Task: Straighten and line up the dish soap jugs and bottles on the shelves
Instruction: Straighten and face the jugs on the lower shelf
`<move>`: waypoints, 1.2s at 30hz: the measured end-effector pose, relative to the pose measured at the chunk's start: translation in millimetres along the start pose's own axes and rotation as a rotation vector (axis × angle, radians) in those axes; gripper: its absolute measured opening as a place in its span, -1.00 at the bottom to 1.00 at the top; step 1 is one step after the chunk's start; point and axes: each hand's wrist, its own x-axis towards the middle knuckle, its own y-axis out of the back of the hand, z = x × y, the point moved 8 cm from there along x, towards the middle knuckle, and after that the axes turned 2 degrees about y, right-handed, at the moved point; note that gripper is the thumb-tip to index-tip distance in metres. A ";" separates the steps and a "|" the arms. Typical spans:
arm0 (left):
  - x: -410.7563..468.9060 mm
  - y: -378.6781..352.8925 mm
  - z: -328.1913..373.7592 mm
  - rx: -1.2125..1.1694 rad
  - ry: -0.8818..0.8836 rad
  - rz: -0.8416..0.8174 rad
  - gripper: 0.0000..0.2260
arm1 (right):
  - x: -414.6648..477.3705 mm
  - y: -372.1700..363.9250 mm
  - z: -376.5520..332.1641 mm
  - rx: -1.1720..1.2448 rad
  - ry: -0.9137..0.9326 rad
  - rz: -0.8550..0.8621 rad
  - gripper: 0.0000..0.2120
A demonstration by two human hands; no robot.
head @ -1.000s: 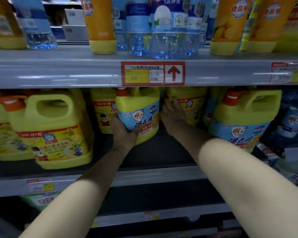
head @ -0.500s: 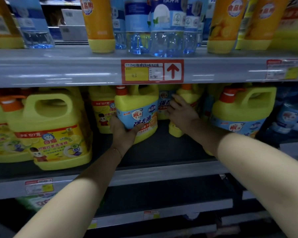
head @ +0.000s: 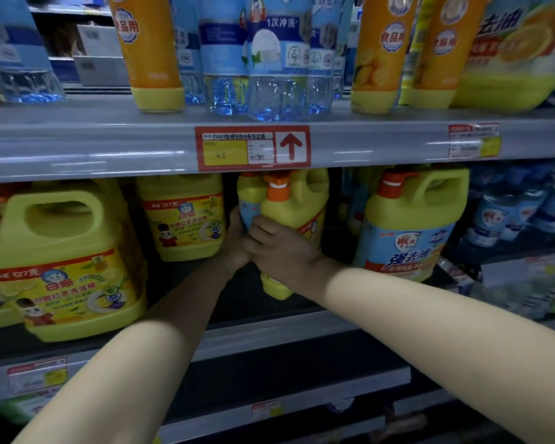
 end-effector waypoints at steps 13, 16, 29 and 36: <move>-81.6 -35.4 24.1 -0.215 -0.053 -0.057 -0.24 | -83.5 33.8 80.0 0.514 -0.522 0.666 -0.50; -75.5 -36.5 31.1 -0.135 -0.071 0.085 -0.25 | -78.1 3.3 99.6 1.006 -0.812 0.640 -0.51; -104.3 66.8 18.8 0.026 -0.111 0.127 -0.11 | -33.5 -50.5 47.9 1.222 -0.570 0.223 -0.17; -136.9 91.8 40.4 0.467 -0.417 0.528 -0.15 | 3.4 -65.4 13.4 1.120 -0.516 0.270 -0.27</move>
